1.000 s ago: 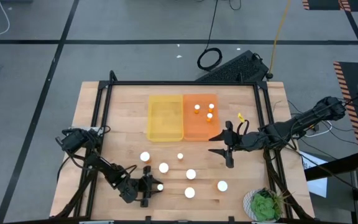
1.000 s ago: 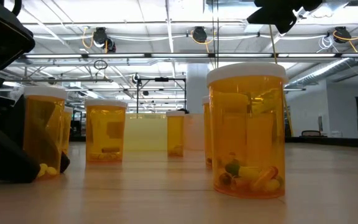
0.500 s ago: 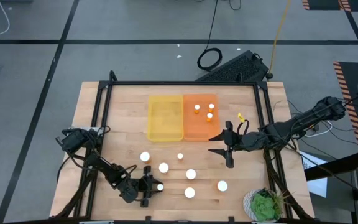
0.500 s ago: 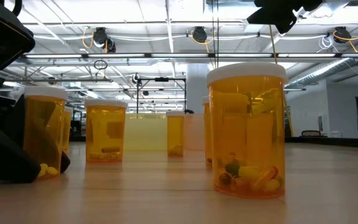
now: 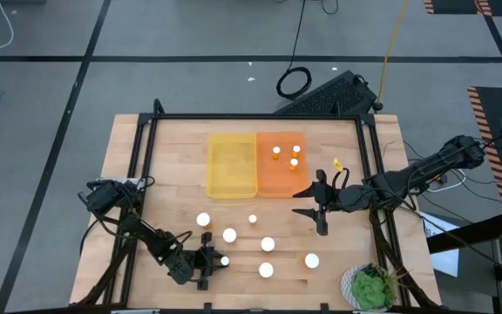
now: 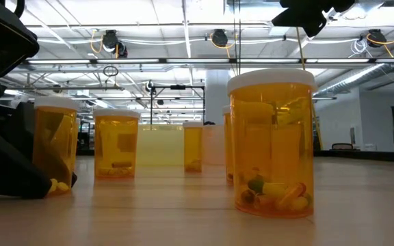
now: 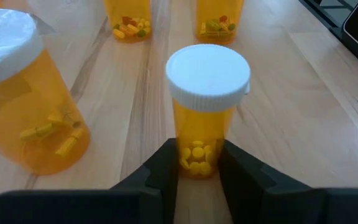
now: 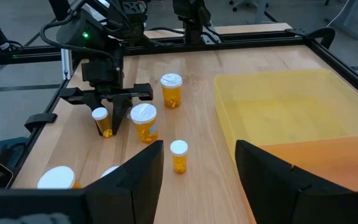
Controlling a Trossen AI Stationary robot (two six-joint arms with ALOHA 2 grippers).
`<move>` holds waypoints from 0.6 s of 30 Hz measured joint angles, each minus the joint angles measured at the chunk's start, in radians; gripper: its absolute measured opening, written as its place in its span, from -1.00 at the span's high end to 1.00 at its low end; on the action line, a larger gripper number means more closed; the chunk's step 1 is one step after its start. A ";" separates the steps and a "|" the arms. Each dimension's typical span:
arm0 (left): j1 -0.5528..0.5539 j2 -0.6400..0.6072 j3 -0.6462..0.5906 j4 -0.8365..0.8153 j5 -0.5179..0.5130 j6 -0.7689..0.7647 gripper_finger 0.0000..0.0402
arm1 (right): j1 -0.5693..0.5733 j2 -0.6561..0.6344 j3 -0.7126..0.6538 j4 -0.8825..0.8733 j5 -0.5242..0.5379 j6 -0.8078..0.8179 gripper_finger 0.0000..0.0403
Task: Pick and place medicine bottles into bin by pill shape (circle, oval)
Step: Put the small orange pill bottle into the orange bin
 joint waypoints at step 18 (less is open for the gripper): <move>0.020 -0.097 0.000 0.077 0.000 0.035 0.44 | 0.000 0.328 0.177 0.147 -0.008 -0.026 0.04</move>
